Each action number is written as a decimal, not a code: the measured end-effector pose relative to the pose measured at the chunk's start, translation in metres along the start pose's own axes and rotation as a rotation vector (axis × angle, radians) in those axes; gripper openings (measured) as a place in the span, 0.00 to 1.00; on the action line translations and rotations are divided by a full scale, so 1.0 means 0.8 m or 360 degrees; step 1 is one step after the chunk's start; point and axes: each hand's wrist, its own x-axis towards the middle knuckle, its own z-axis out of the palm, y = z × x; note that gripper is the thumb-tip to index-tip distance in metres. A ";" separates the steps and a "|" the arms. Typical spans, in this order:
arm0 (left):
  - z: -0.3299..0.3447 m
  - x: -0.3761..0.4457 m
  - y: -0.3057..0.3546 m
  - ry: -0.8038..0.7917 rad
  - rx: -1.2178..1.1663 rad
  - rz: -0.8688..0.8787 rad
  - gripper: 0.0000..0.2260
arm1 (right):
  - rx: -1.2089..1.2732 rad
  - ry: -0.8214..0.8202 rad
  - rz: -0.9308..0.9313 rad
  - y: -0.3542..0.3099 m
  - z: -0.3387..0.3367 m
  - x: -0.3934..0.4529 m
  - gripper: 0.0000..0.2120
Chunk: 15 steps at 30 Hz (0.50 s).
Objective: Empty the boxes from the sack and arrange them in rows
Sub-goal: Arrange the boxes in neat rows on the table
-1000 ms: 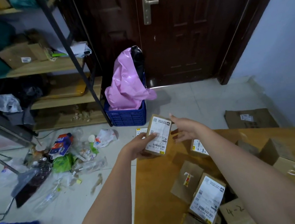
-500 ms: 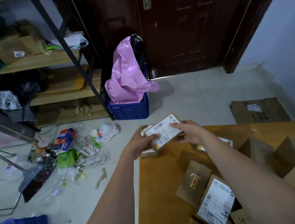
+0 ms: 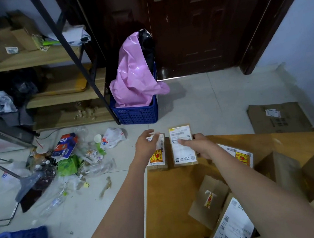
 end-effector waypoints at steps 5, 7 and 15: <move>-0.007 0.021 -0.054 0.0001 0.0398 -0.0400 0.38 | -0.0034 0.0149 0.0059 0.019 0.025 0.024 0.16; -0.008 0.021 -0.062 -0.0055 0.0183 -0.0464 0.40 | -0.0047 0.0229 0.0051 0.023 0.035 0.037 0.16; 0.000 0.026 -0.069 -0.0229 -0.0055 -0.0588 0.28 | -0.0677 0.0434 0.0099 0.016 0.042 0.059 0.26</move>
